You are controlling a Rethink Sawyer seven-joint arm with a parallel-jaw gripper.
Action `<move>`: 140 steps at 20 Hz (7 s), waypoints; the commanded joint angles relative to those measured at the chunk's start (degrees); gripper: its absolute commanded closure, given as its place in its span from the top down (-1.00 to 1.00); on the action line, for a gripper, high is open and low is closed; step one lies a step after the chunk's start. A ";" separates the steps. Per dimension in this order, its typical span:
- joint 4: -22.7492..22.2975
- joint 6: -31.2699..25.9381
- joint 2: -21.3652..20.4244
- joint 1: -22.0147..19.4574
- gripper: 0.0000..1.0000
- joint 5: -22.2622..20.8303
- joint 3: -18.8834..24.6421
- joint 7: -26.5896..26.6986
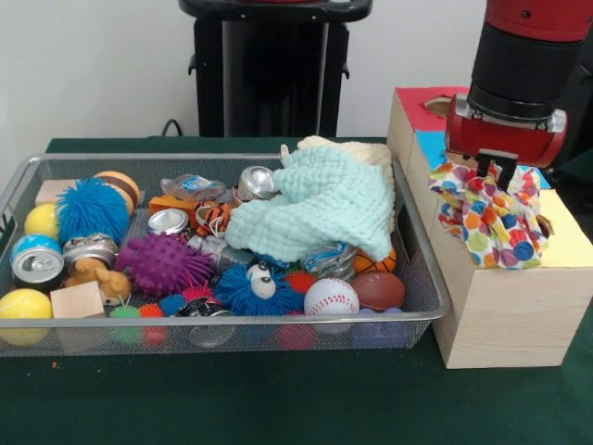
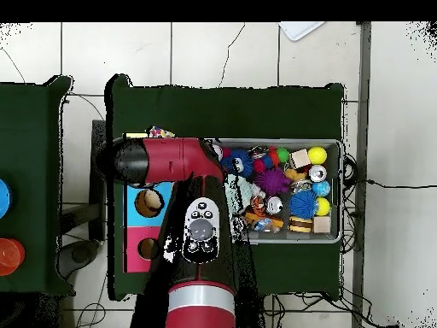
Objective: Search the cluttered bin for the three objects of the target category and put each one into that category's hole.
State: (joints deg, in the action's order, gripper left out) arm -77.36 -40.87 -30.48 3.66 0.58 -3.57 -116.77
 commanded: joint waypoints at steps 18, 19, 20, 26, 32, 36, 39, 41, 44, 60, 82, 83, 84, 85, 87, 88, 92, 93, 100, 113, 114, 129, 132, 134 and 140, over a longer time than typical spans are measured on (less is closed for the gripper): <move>16.83 -4.85 11.19 4.33 -1.00 -5.37 9.36 -1.66; 16.98 -5.18 11.74 4.52 -1.00 -4.63 9.45 -2.70; 17.12 -5.52 12.29 4.71 -1.00 -3.89 9.54 -3.74; 10.46 -7.32 11.12 5.62 -1.00 -4.51 6.99 -3.46; 5.88 -12.87 7.94 4.50 -1.00 -6.67 5.59 2.16; 6.26 -16.54 6.56 3.51 -1.00 -6.96 5.58 4.25; 5.67 -17.94 4.63 2.62 -1.00 -6.91 6.07 5.98; 4.96 -18.92 2.04 1.43 -1.00 -6.52 6.96 8.01; 5.12 -20.67 -0.35 -0.33 -1.00 -6.47 8.31 10.83; 4.60 -14.84 1.32 -8.45 -1.00 -13.46 14.06 18.32; 7.57 -34.93 -5.15 -7.93 -1.00 -9.27 22.53 6.80; 7.99 -34.13 -5.52 -7.38 -1.00 -9.70 22.29 5.75; 8.34 -34.14 -6.12 -6.95 -1.00 -10.34 21.93 5.61; 8.32 -33.95 -6.45 -6.85 -1.00 -10.55 21.72 5.83; 8.29 -33.56 -7.10 -6.63 -1.00 -10.95 21.28 6.27; 7.74 -33.40 -7.45 -6.64 -1.00 -11.03 20.99 6.40; 6.19 -36.16 -9.85 -7.11 -1.00 -10.80 20.40 7.95; 5.94 -37.56 -10.62 -7.39 -1.00 -10.54 20.46 8.63; 0.80 -43.27 -19.43 -9.90 -1.00 -9.65 20.02 13.89; -8.37 -40.40 -25.81 -14.81 -1.00 -8.83 22.59 17.50; -8.27 -40.75 -25.94 -14.96 -1.00 -8.55 22.85 17.07; -12.59 -11.00 -12.18 -15.15 -1.00 -12.87 26.43 8.03; -11.46 -14.37 -13.27 -13.31 -1.00 -12.18 25.76 5.79; -11.46 -16.49 -14.28 -12.44 -1.00 -11.69 25.22 4.87; -13.71 -11.87 -12.36 -13.07 -1.00 -13.43 24.59 5.91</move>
State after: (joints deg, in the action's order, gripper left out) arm -84.47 -51.19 -45.61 -8.74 -9.86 18.45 -116.60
